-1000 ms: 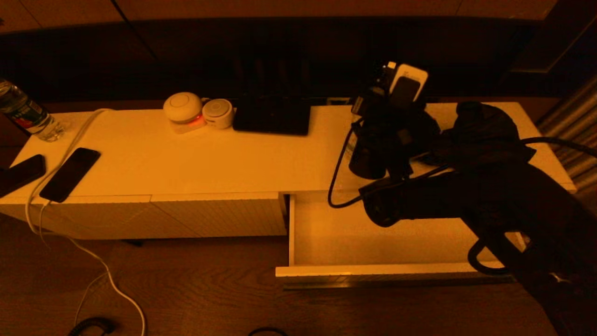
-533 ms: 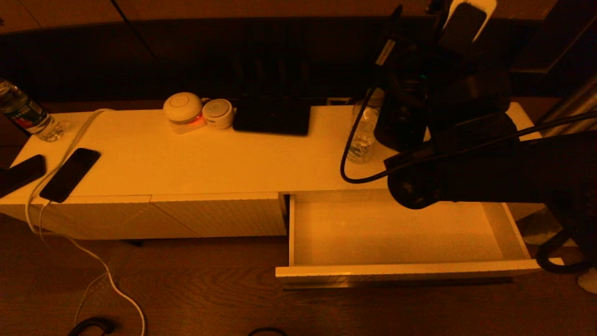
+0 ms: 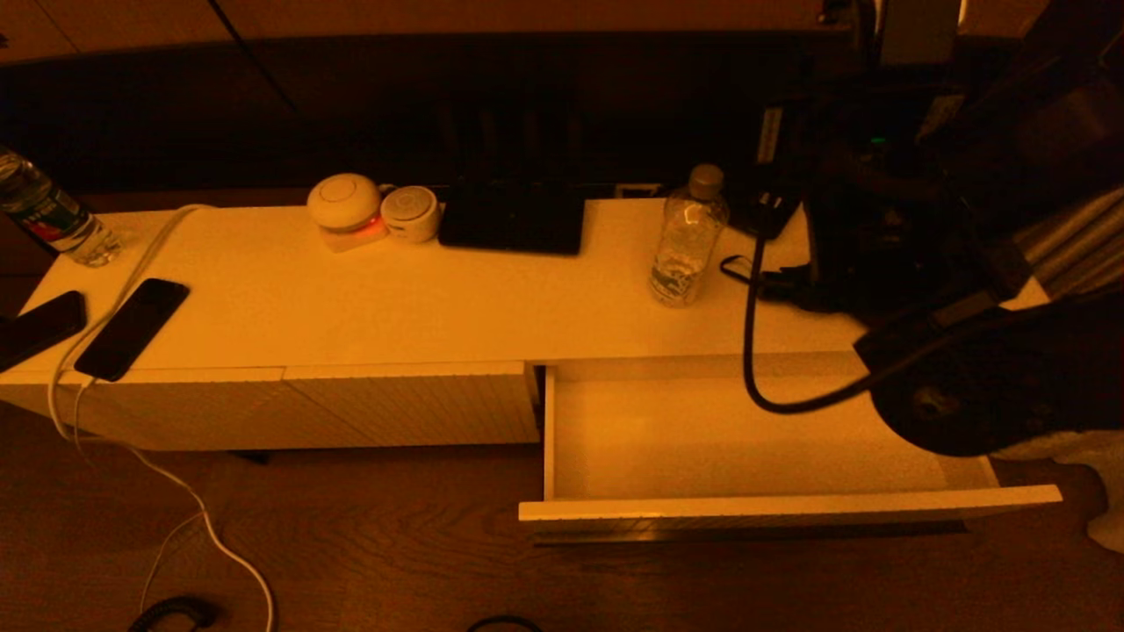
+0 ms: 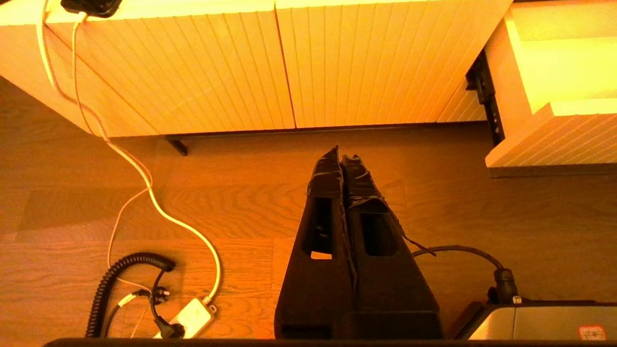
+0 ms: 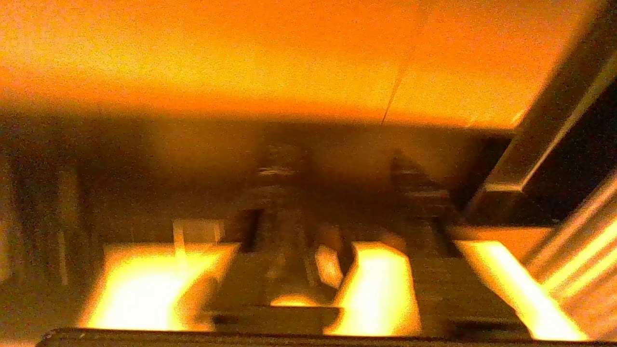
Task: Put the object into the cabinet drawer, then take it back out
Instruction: Close the drawer
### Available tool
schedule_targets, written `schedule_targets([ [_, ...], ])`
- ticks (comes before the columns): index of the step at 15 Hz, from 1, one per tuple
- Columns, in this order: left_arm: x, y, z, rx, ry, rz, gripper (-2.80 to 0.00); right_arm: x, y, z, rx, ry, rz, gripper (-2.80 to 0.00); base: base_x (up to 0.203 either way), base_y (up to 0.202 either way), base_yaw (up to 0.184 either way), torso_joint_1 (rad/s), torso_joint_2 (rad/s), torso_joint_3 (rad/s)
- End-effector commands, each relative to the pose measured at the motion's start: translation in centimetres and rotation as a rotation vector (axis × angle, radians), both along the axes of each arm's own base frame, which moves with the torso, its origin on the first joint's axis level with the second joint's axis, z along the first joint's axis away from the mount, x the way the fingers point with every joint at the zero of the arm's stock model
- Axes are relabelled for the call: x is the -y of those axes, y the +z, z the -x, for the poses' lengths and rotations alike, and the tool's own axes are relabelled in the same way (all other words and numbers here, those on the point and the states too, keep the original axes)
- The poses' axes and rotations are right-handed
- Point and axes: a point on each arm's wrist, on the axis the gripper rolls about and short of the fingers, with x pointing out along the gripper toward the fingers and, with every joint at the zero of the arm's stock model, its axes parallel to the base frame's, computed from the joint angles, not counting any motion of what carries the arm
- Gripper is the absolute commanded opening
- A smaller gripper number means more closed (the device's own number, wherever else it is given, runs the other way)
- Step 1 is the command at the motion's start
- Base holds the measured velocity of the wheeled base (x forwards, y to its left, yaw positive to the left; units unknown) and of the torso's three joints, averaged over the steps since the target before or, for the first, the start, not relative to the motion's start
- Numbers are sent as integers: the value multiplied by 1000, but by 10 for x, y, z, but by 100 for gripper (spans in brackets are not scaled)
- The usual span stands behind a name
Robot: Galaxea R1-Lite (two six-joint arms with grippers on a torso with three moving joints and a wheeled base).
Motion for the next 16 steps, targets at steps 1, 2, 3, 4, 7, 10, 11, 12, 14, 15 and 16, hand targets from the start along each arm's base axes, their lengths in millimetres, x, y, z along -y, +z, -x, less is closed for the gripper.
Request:
schedule_targets([
  [1, 0, 0, 0, 0, 1, 0, -280, 22, -20, 29, -206, 5, 170, -280, 0, 0, 0, 0, 0, 0],
  [2, 0, 0, 0, 0, 1, 0, -280, 33, -43, 43, -342, 24, 287, -280, 0, 0, 0, 0, 0, 0],
  [3, 0, 0, 0, 0, 1, 0, -280, 46, -66, 61, -473, 55, 403, -280, 0, 0, 0, 0, 0, 0],
  [4, 0, 0, 0, 0, 1, 0, -280, 58, -89, 77, -588, 94, 503, -280, 0, 0, 0, 0, 0, 0],
  [7, 0, 0, 0, 0, 1, 0, -280, 89, -136, 124, -821, 252, 702, -280, 0, 0, 0, 0, 0, 0],
  [10, 0, 0, 0, 0, 1, 0, -280, 108, -171, 155, -961, 449, 819, -280, 0, 0, 0, 0, 0, 0],
  [11, 0, 0, 0, 0, 1, 0, -280, 110, -176, 159, -984, 485, 833, -280, 0, 0, 0, 0, 0, 0],
  [12, 0, 0, 0, 0, 1, 0, -280, 112, -183, 164, -1029, 559, 855, -280, 0, 0, 0, 0, 0, 0],
  [14, 0, 0, 0, 0, 1, 0, -280, 115, -192, 171, -1104, 651, 885, -280, 0, 0, 0, 0, 0, 0],
  [15, 0, 0, 0, 0, 1, 0, -280, 116, -197, 174, -1152, 712, 898, -280, 0, 0, 0, 0, 0, 0],
  [16, 0, 0, 0, 0, 1, 0, -280, 116, -201, 175, -1190, 761, 903, -280, 0, 0, 0, 0, 0, 0],
])
